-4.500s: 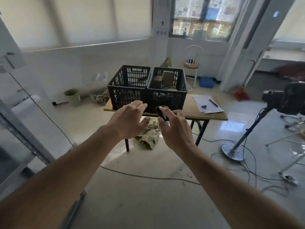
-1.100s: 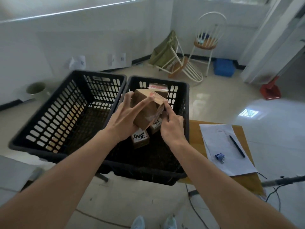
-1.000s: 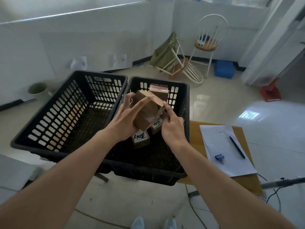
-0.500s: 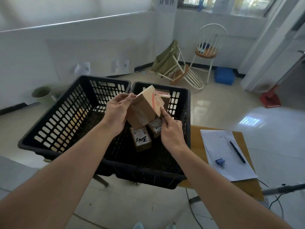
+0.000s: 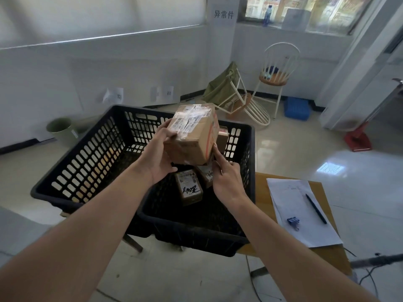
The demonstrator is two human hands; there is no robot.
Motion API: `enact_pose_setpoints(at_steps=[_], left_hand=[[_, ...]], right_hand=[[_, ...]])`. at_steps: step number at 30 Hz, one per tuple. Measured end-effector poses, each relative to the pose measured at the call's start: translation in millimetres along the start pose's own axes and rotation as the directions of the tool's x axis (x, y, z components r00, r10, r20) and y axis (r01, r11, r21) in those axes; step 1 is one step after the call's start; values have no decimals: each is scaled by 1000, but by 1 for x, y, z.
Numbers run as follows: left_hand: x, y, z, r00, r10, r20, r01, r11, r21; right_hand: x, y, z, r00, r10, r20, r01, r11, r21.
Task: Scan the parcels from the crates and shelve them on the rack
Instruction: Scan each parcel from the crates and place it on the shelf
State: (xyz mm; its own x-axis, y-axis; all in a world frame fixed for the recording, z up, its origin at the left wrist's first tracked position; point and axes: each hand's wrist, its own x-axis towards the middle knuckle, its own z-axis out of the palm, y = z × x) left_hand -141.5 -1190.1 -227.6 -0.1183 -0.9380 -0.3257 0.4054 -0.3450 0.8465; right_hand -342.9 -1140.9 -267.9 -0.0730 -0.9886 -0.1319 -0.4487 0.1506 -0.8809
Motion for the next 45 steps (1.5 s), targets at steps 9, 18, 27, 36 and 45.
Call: enact_pose_setpoints(at_steps=[9, 18, 27, 36, 45], left_hand=[[2, 6, -14, 996, 92, -4, -91, 994, 62], [1, 13, -25, 988, 139, 63, -147, 978, 147], [3, 28, -46, 930, 364, 53, -340, 793, 506], [1, 54, -64, 882, 447, 147, -400, 547, 736], [-10, 65, -69, 869, 463, 176, -389, 420, 820]], right_hand=[[0, -12, -4, 999, 21, -24, -21, 1000, -22], [-15, -43, -3, 999, 9, -40, -2, 987, 160], [-29, -61, -7, 978, -187, 95, 202, 963, -180], [-48, -100, -14, 944, -176, 280, 324, 665, -673], [-62, -116, -9, 930, -93, 357, 347, 543, -765]])
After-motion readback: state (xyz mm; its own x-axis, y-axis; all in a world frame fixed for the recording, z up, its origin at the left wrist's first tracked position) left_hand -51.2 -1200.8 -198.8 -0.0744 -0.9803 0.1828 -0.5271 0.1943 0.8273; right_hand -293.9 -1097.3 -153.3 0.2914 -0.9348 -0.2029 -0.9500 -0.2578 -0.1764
